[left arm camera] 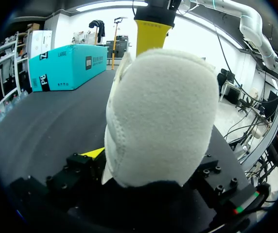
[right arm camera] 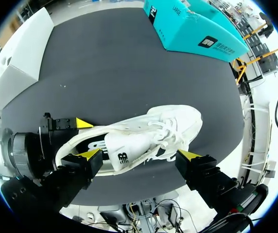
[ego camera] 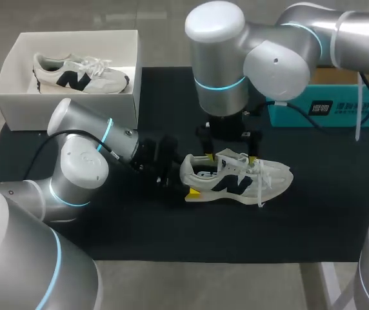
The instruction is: Take the shoe out of the shoebox, open the shoe tongue, remove and reinsert the insole, then place the shoe into the shoebox
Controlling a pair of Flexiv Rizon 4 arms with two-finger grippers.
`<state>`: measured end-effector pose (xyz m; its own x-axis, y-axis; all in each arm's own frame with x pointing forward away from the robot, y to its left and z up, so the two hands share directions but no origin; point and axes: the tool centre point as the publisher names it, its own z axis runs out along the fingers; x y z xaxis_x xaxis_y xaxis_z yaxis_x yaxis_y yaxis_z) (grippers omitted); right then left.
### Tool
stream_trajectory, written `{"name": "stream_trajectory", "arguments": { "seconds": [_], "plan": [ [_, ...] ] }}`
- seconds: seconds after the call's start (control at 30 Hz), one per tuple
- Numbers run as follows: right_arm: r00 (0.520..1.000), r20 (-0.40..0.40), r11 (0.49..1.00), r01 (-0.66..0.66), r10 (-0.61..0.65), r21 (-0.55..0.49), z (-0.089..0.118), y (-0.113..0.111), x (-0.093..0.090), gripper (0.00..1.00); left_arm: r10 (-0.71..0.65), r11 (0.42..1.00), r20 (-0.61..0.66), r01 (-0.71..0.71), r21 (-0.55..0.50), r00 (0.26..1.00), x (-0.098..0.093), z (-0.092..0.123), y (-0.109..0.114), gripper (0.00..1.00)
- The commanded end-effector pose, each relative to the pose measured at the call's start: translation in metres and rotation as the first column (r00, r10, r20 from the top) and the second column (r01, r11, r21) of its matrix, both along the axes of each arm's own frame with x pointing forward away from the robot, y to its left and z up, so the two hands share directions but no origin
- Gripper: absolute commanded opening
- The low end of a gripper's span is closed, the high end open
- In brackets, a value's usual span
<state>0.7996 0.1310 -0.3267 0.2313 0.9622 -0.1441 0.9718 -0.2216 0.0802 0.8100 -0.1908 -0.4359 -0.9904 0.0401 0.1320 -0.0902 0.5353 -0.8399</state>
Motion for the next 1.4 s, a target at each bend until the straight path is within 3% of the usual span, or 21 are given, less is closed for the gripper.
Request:
{"name": "stream_trajectory", "arguments": {
  "seconds": [0.03, 0.27, 0.7, 0.73, 0.77, 0.83, 0.87, 0.9, 1.4],
  "plan": [
    [1.0, 0.001, 1.0, 0.001, -0.001, 0.0, 0.0, 0.0, 0.0, 1.0, 0.0, 1.0, -0.001, 0.0, 0.003, 1.0, 0.002, -0.003, -0.001, 0.0],
    [0.993, 0.006, 0.987, -0.12, 0.122, -0.103, -0.014, 0.002, 0.004, 1.0, 0.0, 1.0, -0.001, 0.0, 0.003, 1.0, 0.002, -0.003, -0.001, 0.0],
    [0.989, -0.046, 0.974, -0.15, 0.144, -0.171, -0.029, 0.001, 0.006, 1.0, 0.0, 1.0, -0.001, 0.0, 0.003, 1.0, 0.002, -0.003, -0.001, 0.0],
    [0.989, -0.052, 0.973, -0.145, 0.138, -0.178, -0.029, -0.002, 0.006, 0.96, 0.0, 1.0, -0.001, 0.0, 0.003, 1.0, 0.002, -0.003, -0.001, 0.0],
    [0.99, -0.054, 0.973, -0.142, 0.134, -0.181, -0.029, -0.004, 0.005, 0.55, 0.0, 1.0, -0.001, 0.0, 0.003, 1.0, 0.002, -0.003, -0.001, 0.0],
    [0.99, -0.059, 0.972, -0.139, 0.13, -0.189, -0.028, -0.008, 0.005, 0.28, 0.0, 1.0, -0.001, 0.0, 0.003, 1.0, 0.002, -0.003, -0.001, 0.0],
    [0.99, -0.061, 0.972, -0.137, 0.127, -0.191, -0.028, -0.009, 0.005, 0.06, 0.0, 1.0, -0.001, 0.0, 0.003, 1.0, 0.002, -0.003, -0.001, 0.0],
    [0.99, -0.062, 0.972, -0.137, 0.127, -0.191, -0.027, -0.01, 0.005, 0.0, 0.0, 1.0, -0.001, 0.0, 0.003, 1.0, 0.002, -0.003, -0.001, 0.0],
    [0.993, -0.063, 0.979, -0.106, 0.097, -0.176, -0.013, -0.013, 0.011, 0.0, 0.0, 1.0, -0.001, 0.0, 0.003, 1.0, 0.002, -0.003, -0.001, 0.0]
  ]
}}
